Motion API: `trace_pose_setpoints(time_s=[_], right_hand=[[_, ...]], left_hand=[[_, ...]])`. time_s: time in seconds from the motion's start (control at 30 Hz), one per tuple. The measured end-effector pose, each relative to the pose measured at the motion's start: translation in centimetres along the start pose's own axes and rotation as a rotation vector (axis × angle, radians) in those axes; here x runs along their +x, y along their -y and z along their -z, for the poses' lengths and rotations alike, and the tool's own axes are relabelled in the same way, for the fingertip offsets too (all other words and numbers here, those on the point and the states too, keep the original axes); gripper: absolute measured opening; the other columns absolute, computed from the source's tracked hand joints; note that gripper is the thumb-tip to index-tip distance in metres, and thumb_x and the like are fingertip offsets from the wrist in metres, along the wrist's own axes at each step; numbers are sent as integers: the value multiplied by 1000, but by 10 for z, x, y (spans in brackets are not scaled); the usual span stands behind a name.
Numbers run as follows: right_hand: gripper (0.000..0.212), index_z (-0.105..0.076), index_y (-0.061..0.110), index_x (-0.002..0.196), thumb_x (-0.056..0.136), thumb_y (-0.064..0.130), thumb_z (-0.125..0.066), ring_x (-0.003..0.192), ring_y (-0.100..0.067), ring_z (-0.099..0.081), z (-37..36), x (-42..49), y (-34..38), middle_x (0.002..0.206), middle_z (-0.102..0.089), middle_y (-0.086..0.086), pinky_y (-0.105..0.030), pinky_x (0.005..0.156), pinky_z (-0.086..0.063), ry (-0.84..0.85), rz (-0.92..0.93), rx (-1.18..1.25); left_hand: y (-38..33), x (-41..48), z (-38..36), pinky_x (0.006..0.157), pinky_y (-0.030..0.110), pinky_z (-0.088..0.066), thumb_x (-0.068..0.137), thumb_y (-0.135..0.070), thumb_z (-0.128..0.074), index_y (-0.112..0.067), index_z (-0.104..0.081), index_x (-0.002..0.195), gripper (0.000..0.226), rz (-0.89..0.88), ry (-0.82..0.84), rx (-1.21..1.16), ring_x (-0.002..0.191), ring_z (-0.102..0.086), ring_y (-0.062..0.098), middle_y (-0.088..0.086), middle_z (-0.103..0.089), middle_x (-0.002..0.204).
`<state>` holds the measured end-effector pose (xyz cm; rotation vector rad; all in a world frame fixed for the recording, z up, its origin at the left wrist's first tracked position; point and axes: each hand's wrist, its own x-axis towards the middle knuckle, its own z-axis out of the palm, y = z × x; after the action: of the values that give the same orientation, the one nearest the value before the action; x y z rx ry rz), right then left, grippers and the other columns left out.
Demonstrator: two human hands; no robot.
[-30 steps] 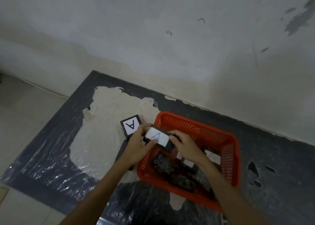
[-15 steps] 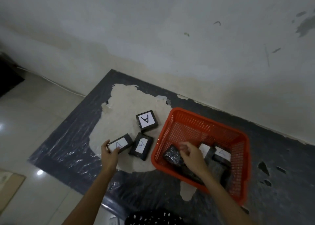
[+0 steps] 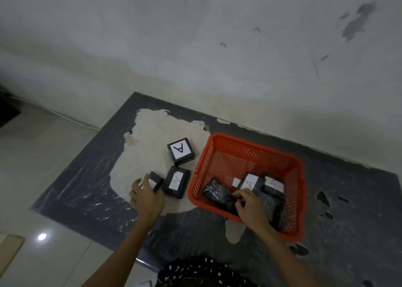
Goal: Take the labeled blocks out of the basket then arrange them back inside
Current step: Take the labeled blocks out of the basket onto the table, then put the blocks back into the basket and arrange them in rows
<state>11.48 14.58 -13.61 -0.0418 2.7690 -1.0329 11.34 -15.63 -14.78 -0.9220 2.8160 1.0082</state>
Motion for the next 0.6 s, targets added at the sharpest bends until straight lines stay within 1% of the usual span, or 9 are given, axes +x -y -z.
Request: trace_pose_setpoints(time_s=[0.1, 0.2, 0.3, 0.37, 0.4, 0.47, 0.6], right_hand=[[22, -64, 17, 102, 86, 6, -55, 101, -13, -55, 7, -9, -10, 102, -58, 5, -30, 90, -48, -18, -13, -4], [21, -64, 14, 104, 86, 6, -56, 99, -14, -56, 11, -11, -15, 105, -60, 1, -30, 89, -49, -24, -23, -3], [21, -64, 13, 105, 87, 8, -55, 100, -14, -55, 11, -11, -16, 106, -59, 0, -26, 88, -46, -15, -37, 1], [20, -63, 14, 105, 87, 10, -55, 99, -14, -55, 11, -11, -16, 107, -59, 0, -25, 86, -44, -12, -52, 2], [19, -63, 14, 104, 87, 10, -55, 99, -13, -54, 11, -11, -15, 107, -59, 0, -25, 85, -44, -11, -55, 2], [19, -63, 13, 104, 87, 12, -55, 98, -14, -54, 12, -11, -15, 107, -59, -1, -26, 84, -45, -16, -58, 1], [18, -63, 11, 101, 86, 13, -55, 95, -17, -57, 12, -12, -14, 105, -61, -5, -28, 82, -48, -49, -44, -7]], left_hand=[[-28, -20, -11, 107, 55, -26, 77, -13, -66, -22, -37, 133, 64, -285, -21, -31, 129, -26, 34, 10, -31, 140], [-52, -38, -22, 104, 45, -26, 83, -15, -61, -25, -44, 128, 49, -574, 34, -85, 126, -28, 24, 5, -39, 135], [-71, -44, -33, 99, 37, -39, 82, -13, -57, -20, -55, 117, 36, -931, 177, -20, 115, -42, 17, 5, -52, 124], [-81, -44, -43, 98, 37, -42, 81, -13, -54, -16, -58, 113, 32, -1070, 293, 95, 113, -47, 18, 6, -54, 122], [-86, -43, -49, 99, 37, -42, 81, -14, -53, -14, -58, 114, 33, -1083, 343, 141, 113, -47, 19, 6, -53, 123], [-94, -42, -57, 103, 39, -39, 82, -15, -52, -16, -56, 119, 37, -1020, 445, 195, 116, -44, 18, 5, -49, 128], [-107, -33, -67, 112, 44, -29, 76, -11, -55, -19, -47, 129, 54, -907, 603, 251, 129, -34, 23, 7, -39, 141]])
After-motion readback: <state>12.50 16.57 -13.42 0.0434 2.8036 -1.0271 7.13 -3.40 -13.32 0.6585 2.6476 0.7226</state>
